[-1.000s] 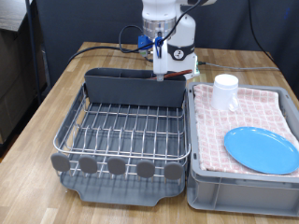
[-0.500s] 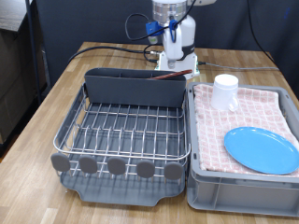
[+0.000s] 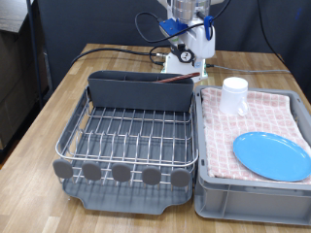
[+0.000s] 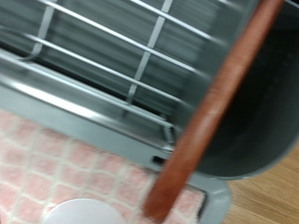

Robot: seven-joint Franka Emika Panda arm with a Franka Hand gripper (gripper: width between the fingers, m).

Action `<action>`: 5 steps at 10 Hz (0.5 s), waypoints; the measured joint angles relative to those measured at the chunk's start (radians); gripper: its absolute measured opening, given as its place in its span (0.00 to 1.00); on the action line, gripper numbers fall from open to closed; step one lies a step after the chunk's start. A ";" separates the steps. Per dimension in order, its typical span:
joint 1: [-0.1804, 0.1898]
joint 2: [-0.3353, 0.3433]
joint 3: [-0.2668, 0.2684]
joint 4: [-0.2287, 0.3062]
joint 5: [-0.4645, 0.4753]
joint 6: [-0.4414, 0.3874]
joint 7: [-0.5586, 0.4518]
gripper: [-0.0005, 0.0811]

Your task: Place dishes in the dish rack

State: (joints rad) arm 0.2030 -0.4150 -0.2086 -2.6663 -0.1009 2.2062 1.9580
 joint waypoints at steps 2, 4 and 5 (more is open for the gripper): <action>0.029 0.042 0.023 0.055 -0.003 0.046 -0.046 0.99; 0.055 0.098 0.049 0.112 -0.001 0.064 -0.051 0.99; 0.067 0.129 0.063 0.143 -0.001 0.063 -0.051 0.99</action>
State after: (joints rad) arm 0.2703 -0.2859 -0.1461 -2.5229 -0.1015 2.2696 1.9070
